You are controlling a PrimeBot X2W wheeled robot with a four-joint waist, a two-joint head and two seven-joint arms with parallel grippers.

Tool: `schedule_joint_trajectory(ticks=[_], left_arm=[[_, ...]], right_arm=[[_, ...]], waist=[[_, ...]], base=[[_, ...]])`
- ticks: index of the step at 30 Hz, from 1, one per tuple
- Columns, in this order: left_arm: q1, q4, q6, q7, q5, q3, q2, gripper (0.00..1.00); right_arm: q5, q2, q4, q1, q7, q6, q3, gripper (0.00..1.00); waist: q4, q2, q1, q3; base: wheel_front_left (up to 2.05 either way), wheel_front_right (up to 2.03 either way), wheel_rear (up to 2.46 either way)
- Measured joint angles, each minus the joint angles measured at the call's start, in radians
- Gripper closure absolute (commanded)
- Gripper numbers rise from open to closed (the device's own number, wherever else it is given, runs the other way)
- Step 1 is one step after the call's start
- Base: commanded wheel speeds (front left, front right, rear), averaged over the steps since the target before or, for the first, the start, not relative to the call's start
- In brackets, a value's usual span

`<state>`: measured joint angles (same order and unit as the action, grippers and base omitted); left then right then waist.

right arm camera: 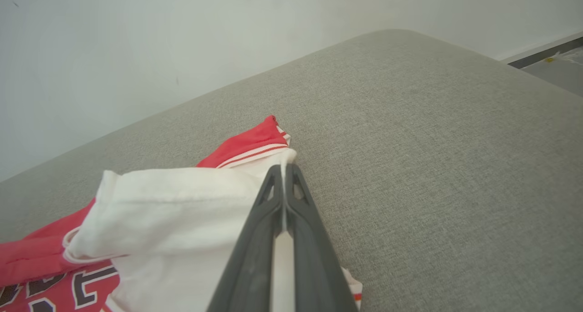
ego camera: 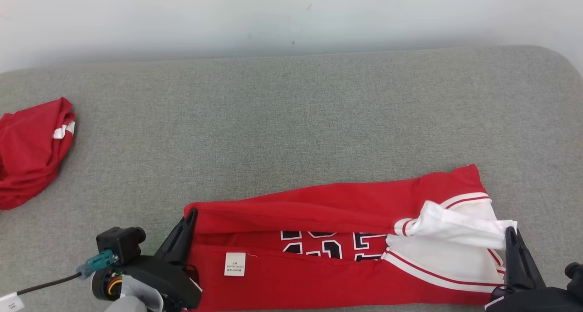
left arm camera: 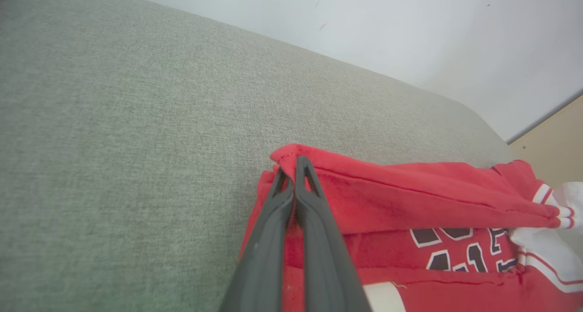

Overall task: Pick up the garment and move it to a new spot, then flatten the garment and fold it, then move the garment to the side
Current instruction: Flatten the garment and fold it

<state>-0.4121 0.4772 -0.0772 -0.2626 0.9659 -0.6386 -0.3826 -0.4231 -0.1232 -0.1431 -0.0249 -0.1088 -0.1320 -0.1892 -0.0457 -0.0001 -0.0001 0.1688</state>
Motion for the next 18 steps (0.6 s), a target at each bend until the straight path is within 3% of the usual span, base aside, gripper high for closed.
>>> schedule_joint_trajectory(ticks=[16, 17, 18], left_arm=[[0.101, 0.041, -0.011, 0.000, -0.109, 0.118, 0.071, 1.00], [0.104, 0.047, -0.011, 0.000, -0.115, 0.126, 0.079, 1.00], [0.106, 0.046, -0.011, 0.000, -0.124, 0.137, 0.085, 0.65]], right_arm=[[0.045, 0.020, -0.075, -0.020, 0.026, 0.000, -0.013, 1.00], [0.047, 0.021, -0.082, -0.020, 0.026, 0.000, -0.013, 0.63], [0.049, 0.020, -0.087, -0.020, 0.023, 0.000, -0.013, 0.00]], waist=[[-0.002, 0.0000, 0.0000, -0.022], [-0.001, 0.0000, 0.0001, -0.023], [0.000, 0.0000, 0.0000, -0.025]], base=[[0.00, 0.00, 0.00], [0.00, 0.00, 0.00], [0.00, 0.00, 0.00]])
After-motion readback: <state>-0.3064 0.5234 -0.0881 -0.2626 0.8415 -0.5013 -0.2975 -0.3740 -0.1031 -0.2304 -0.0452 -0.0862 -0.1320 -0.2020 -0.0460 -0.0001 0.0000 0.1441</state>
